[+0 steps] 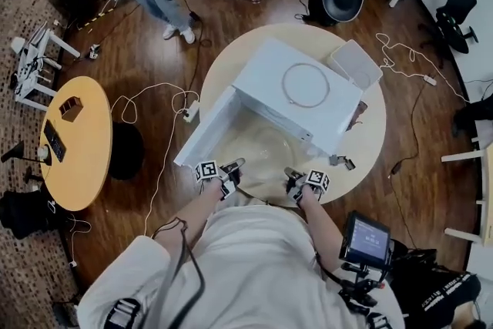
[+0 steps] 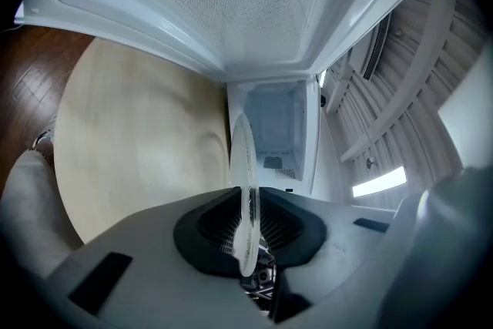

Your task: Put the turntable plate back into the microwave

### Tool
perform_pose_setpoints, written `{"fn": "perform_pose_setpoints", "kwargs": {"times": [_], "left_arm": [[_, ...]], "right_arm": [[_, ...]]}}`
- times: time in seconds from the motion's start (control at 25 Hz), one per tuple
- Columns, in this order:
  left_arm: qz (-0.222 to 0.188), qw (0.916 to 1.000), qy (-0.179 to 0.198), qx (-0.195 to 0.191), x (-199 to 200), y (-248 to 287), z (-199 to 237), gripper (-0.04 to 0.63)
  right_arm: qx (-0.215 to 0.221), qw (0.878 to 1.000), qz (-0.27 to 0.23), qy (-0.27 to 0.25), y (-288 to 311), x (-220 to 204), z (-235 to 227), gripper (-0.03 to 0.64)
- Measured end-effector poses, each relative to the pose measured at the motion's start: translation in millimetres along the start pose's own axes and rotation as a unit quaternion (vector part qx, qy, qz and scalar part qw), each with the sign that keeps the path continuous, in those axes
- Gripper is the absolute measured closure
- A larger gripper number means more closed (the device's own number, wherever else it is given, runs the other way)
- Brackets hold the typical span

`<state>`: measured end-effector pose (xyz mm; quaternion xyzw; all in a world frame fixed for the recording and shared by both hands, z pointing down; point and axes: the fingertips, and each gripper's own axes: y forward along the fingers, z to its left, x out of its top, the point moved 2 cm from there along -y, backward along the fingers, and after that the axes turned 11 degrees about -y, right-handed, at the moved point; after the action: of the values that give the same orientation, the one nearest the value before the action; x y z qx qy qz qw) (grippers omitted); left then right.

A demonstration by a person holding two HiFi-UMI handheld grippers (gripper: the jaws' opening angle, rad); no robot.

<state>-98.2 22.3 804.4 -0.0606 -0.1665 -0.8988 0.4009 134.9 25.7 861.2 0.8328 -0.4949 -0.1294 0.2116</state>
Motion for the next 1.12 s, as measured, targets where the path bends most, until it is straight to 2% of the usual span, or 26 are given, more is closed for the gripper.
{"fn": "perform_pose_setpoints", "kwargs": {"times": [0.2, 0.32, 0.4, 0.56, 0.76, 1.12], "left_arm": [[-0.021, 0.9994, -0.011, -0.025, 1, -14, -5, 0.546], [-0.037, 0.9984, -0.019, -0.039, 3, -24, -6, 0.546], [-0.046, 0.9976, -0.032, -0.040, 4, -29, -6, 0.545], [-0.051, 0.9976, -0.010, -0.046, 8, -37, -14, 0.543], [-0.056, 0.9974, -0.016, -0.043, 6, -46, -17, 0.543], [-0.070, 0.9928, -0.014, -0.096, 2, -47, -44, 0.541]], "right_arm": [[0.025, 0.998, -0.005, -0.049, 3, 1, 22, 0.577], [0.057, 0.995, -0.015, -0.075, 4, 3, 39, 0.527], [0.068, 0.994, -0.021, -0.078, 5, 6, 46, 0.511], [0.073, 0.993, -0.037, -0.081, 4, 14, 54, 0.511], [0.066, 0.993, -0.025, -0.097, 4, 15, 56, 0.511], [0.110, 0.987, -0.004, -0.116, 9, 3, 85, 0.511]]}}
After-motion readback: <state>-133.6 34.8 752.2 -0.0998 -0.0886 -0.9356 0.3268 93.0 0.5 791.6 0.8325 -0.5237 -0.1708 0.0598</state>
